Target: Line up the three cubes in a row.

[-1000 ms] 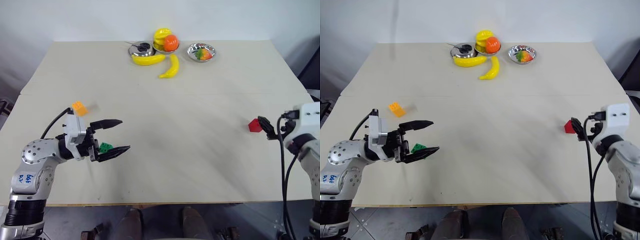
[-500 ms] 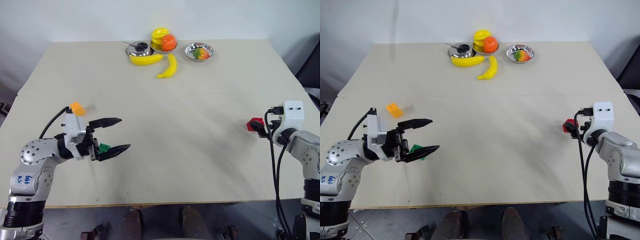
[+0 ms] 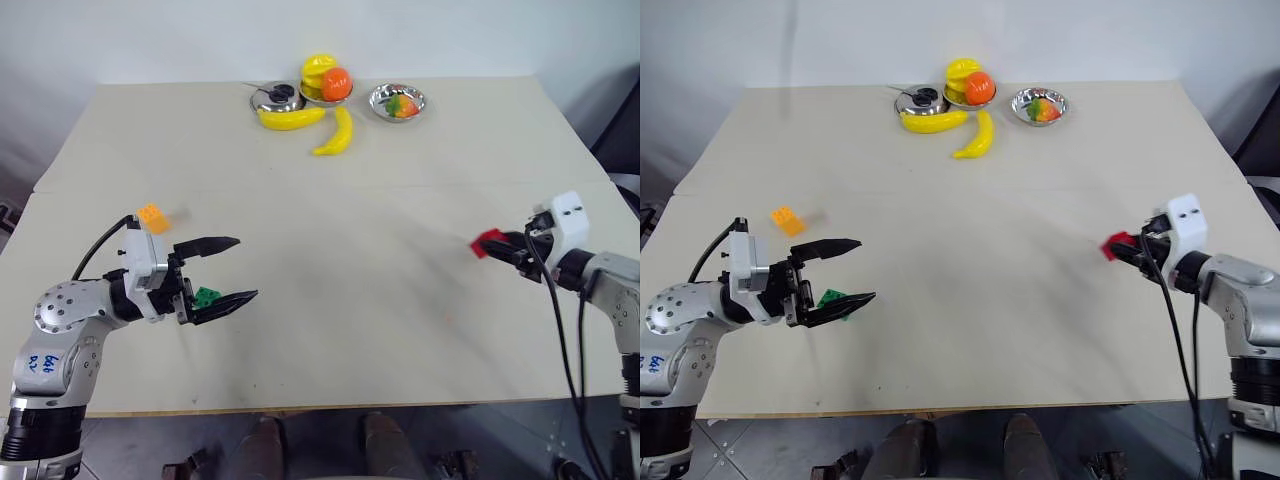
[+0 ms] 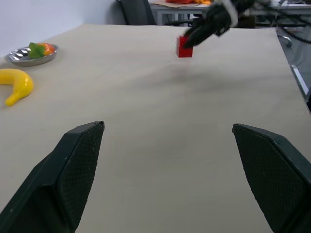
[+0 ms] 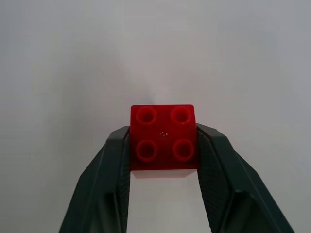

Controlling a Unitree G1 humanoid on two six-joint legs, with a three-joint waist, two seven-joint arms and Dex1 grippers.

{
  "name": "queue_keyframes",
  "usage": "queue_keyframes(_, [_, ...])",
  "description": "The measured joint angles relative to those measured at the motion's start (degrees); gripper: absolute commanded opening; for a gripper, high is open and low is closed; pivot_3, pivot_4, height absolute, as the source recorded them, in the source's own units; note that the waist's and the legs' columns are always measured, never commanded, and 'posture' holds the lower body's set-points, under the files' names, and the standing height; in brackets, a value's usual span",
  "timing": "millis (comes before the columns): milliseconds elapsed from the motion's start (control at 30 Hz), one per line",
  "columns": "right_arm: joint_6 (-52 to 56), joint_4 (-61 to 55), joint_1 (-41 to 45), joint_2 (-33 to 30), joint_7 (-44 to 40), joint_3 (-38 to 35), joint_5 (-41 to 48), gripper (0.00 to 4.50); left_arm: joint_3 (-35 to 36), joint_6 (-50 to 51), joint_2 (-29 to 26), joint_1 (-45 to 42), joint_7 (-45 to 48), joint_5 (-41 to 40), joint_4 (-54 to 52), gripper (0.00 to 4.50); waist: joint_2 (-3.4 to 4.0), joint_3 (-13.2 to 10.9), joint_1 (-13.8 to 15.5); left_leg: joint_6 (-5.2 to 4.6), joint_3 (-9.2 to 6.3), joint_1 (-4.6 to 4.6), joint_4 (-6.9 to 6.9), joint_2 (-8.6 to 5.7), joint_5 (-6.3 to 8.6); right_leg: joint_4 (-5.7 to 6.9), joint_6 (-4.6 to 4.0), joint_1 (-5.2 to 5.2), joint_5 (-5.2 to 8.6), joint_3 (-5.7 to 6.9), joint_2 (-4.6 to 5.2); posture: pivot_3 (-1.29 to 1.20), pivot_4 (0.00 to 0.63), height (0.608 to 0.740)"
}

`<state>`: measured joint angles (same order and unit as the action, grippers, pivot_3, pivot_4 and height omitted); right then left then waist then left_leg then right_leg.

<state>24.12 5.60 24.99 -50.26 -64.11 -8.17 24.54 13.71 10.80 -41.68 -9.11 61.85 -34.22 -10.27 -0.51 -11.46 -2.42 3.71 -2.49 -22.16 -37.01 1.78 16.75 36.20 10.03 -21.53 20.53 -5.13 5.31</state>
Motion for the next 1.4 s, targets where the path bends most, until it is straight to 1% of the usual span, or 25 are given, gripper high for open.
queue_keyframes(67, [-10.27,5.15,4.04,-0.10,-10.33,3.86,-1.55,1.46,-0.01,-0.02,-0.04,-0.05,0.78,0.04,1.87,4.50,-0.02,-0.01,-0.44,0.00,0.01,-0.01,-0.06,0.00,0.00,-0.06,0.06,0.04,-0.03,0.00,0.03,0.00,0.150,0.740])
queue_keyframes(133, [-17.15,12.74,9.30,0.73,-18.22,7.83,-3.93,1.46,0.28,-0.09,-0.21,0.03,1.46,0.12,3.15,4.50,-0.04,-0.02,-0.71,0.00,0.01,-0.02,-0.10,-0.01,0.00,-0.07,0.07,0.06,-0.04,0.00,0.05,0.00,0.150,0.740])
queue_keyframes(200, [-21.85,19.54,14.36,2.57,-23.19,11.74,-6.05,1.46,0.43,-0.14,-0.34,-0.23,1.84,0.31,4.12,4.50,-0.04,-0.03,-0.85,0.04,0.00,-0.01,-0.06,0.00,-0.02,-0.08,0.07,0.04,-0.04,0.01,0.05,0.00,0.150,0.740])
queue_keyframes(267, [-25.94,27.02,19.48,5.05,-24.08,16.27,-7.47,1.46,0.48,-0.10,-0.50,-0.23,2.12,0.46,4.25,4.50,-0.03,-0.03,-1.11,0.23,0.01,-0.02,-0.02,0.00,-0.13,-0.07,0.06,-0.02,-0.04,0.00,0.06,0.00,0.150,0.740])
queue_keyframes(367, [-31.37,34.62,23.76,7.01,-24.52,21.60,-8.48,1.46,0.54,0.04,-0.59,-0.17,2.20,0.46,4.24,4.50,-0.03,-0.03,-1.16,0.23,0.01,-0.04,-0.02,-0.01,-0.12,-0.09,0.05,-0.03,-0.03,0.00,0.10,0.00,0.150,0.740])
queue_keyframes(467, [-36.68,42.19,27.22,9.67,-24.84,24.15,-10.05,1.46,0.81,0.22,-1.11,0.06,2.54,0.45,4.25,4.50,-0.02,-0.04,-1.08,0.23,0.02,-0.07,-0.04,-0.04,-0.11,-0.10,0.05,-0.03,-0.03,0.03,0.15,0.00,0.150,0.740])
queue_keyframes(533, [-38.24,46.52,29.19,11.07,-24.91,26.04,-10.57,1.46,0.97,0.65,-1.53,0.07,2.67,0.42,4.19,4.50,-0.03,-0.04,-1.05,0.24,0.02,-0.06,-0.06,-0.04,-0.11,-0.07,0.04,-0.03,-0.04,0.04,0.14,0.00,0.150,0.740])
queue_keyframes(633, [-40.31,49.18,30.92,11.42,-25.01,28.46,-9.98,1.46,1.11,1.32,-2.12,0.07,2.71,0.38,4.09,4.50,-0.03,-0.03,-1.14,0.24,0.01,-0.04,-0.08,-0.03,-0.12,0.00,0.04,-0.03,-0.04,0.05,0.14,0.00,0.150,0.740])
queue_keyframes(900, [-45.51,49.19,31.14,11.06,-25.00,34.20,-5.48,1.46,2.23,1.77,-2.61,0.23,2.75,0.27,3.64,4.50,-0.04,-0.03,-1.41,0.24,-0.02,-0.01,-0.05,-0.01,-0.11,0.27,0.01,-0.03,-0.02,0.11,0.13,0.00,0.150,0.740])
queue_keyframes(1000, [-45.95,49.62,31.34,11.06,-25.01,35.44,-4.88,2.56,2.42,1.77,-2.61,0.64,2.73,0.28,3.61,4.50,-0.04,-0.03,-1.57,0.24,-0.03,-0.01,-0.06,-0.01,-0.11,0.27,0.01,-0.03,-0.02,0.12,0.13,0.00,0.150,0.740])
queue_keyframes(1033, [-45.33,50.00,31.30,11.15,-25.01,36.21,-4.78,2.83,2.50,1.77,-2.61,0.65,2.71,0.28,3.60,4.50,-0.01,-0.04,-1.66,0.24,-0.03,-0.02,-0.06,-0.02,-0.11,0.27,0.01,-0.05,-0.02,0.11,0.14,0.00,0.150,0.740])
queue_keyframes(1167, [-44.85,49.71,31.36,10.90,-25.01,36.68,-2.09,4.19,2.90,1.70,-2.51,0.54,2.11,0.28,3.61,4.50,0.03,-0.07,-1.86,0.24,-0.03,-0.03,-0.07,-0.03,-0.11,0.29,0.01,-0.05,-0.02,0.11,0.15,0.00,0.150,0.740])
queue_keyframes(1233, [-44.24,48.06,31.34,10.12,-25.00,35.61,0.24,4.43,3.35,1.73,-2.10,0.46,1.53,0.13,3.60,4.50,0.03,-0.07,-1.91,0.24,-0.03,-0.04,-0.07,-0.03,-0.11,0.30,0.01,-0.05,-0.02,0.11,0.16,0.00,0.150,0.740])
queue_keyframes(1333, [-40.10,38.68,29.46,5.02,-24.91,32.71,6.32,4.43,6.03,2.31,-1.03,0.89,-1.08,-1.14,3.53,4.50,0.10,-0.12,-1.70,0.23,-0.09,-0.08,-0.05,-0.02,-0.11,0.30,0.01,-0.07,-0.02,0.14,0.19,0.00,0.150,0.740])
queue_keyframes(1367, [-37.80,33.33,27.36,1.96,-24.82,30.38,9.12,4.43,8.30,2.71,-0.97,1.61,-2.50,-1.90,3.57,4.50,0.10,-0.12,-1.55,0.22,-0.11,-0.10,-0.03,-0.02,-0.09,0.28,0.01,-0.08,-0.02,0.18,0.19,0.00,0.150,0.740])
queue_keyframes(1400, [-36.92,30.67,25.93,0.55,-24.79,29.03,10.48,4.43,10.04,2.95,-0.98,2.52,-3.19,-2.23,3.88,4.50,0.10,-0.11,-1.28,0.18,-0.10,-0.08,-0.04,-0.02,-0.04,0.28,0.00,-0.07,-0.01,0.22,0.19,0.00,0.150,0.740])
